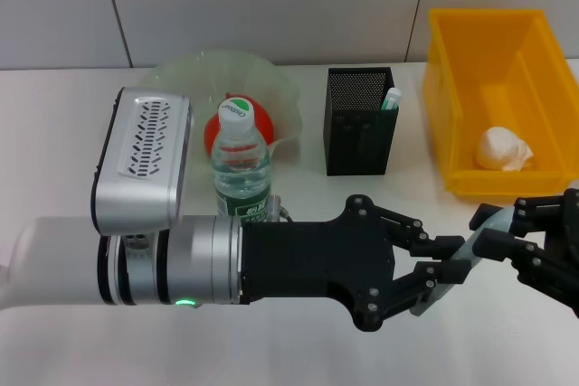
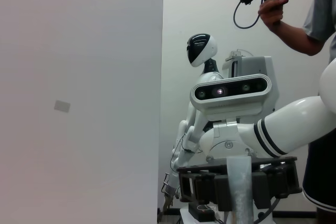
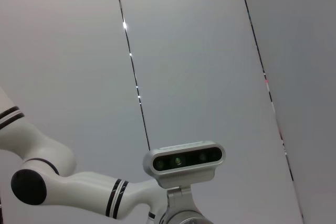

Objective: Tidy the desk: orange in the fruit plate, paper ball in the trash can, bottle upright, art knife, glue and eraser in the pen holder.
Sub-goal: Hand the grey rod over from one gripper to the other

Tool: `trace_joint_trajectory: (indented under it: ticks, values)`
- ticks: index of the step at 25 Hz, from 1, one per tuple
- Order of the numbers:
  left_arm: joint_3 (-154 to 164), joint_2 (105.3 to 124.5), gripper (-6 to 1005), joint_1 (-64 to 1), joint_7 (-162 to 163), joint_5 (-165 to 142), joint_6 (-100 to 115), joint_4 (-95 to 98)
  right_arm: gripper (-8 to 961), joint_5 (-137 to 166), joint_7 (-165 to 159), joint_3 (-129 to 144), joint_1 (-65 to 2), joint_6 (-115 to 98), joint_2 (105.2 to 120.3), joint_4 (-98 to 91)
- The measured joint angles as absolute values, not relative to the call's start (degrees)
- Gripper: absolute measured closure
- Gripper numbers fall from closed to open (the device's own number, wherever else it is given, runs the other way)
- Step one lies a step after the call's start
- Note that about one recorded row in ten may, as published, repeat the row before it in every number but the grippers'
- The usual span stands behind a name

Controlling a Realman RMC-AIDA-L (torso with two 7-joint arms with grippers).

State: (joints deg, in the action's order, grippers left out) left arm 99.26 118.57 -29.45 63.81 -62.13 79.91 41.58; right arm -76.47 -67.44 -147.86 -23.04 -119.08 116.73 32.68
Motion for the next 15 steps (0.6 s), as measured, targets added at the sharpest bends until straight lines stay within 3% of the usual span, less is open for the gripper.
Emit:
trace_joint_trajectory:
  ticks: [8, 15]
  values:
    - [99.22, 118.65, 848, -29.41, 63.79, -61.84, 79.81, 41.45, 793, -76.67, -66.64, -147.82, -23.02, -119.68, 116.72, 32.7]
    - [99.76, 118.65, 675, -29.4, 63.11, -61.98, 79.62, 41.54, 796, -76.77, -66.64, -148.0, -22.96, -120.03, 116.72, 32.62]
